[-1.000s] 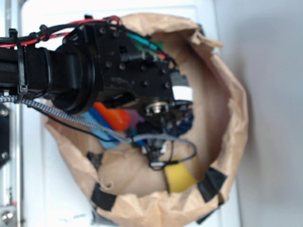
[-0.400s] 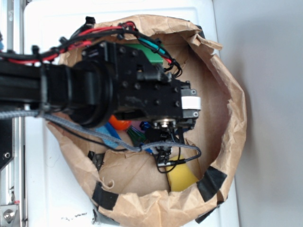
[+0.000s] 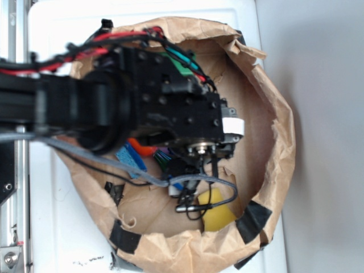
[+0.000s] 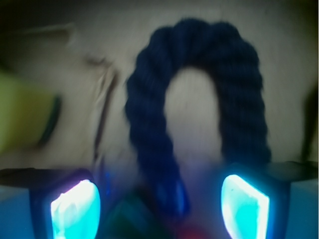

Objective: Grab the blue rope.

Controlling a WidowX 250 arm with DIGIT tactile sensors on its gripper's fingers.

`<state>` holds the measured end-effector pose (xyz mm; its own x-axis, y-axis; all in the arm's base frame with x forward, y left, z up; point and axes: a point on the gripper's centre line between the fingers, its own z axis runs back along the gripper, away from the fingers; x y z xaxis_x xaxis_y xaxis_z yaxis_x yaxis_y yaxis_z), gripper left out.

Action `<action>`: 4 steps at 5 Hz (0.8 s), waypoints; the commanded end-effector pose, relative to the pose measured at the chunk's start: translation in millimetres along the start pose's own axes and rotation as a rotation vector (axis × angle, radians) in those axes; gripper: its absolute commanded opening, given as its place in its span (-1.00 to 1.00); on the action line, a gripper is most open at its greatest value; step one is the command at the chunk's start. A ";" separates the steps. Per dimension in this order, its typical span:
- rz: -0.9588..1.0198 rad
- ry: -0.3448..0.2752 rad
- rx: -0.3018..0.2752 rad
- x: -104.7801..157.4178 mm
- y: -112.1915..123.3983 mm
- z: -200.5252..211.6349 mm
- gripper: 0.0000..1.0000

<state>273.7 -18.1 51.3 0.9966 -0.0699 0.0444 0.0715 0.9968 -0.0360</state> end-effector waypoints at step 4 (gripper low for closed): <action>-0.081 -0.076 0.008 9.5 -33.4 -21.6 1.00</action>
<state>279.1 -42.9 24.4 0.9865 -0.1377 0.0890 0.1398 0.9900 -0.0178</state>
